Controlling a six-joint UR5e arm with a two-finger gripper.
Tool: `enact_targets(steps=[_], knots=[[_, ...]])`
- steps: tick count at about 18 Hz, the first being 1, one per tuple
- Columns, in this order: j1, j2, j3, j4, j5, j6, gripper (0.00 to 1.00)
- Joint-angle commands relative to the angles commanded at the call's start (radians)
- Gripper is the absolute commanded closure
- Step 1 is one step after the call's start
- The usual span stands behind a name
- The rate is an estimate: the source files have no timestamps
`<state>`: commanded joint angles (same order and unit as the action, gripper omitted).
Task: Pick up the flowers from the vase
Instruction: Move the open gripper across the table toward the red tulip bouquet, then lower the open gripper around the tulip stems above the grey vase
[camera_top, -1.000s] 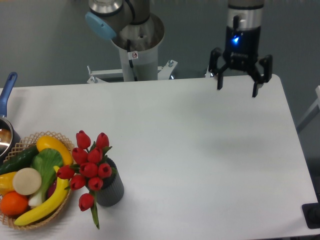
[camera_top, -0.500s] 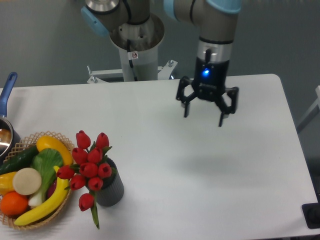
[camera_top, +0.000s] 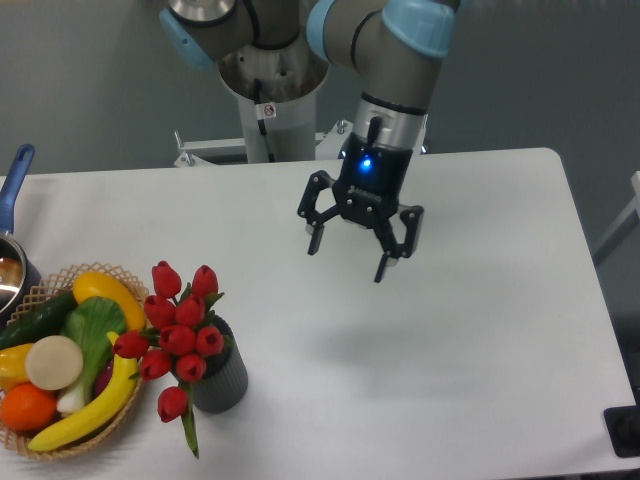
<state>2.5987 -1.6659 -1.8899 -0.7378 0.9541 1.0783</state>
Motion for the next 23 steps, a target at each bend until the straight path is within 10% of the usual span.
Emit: enact_targets(steps=[23], knots=[[-0.141,-0.100,0.021,0.029,-0.094,0.003,0.00]])
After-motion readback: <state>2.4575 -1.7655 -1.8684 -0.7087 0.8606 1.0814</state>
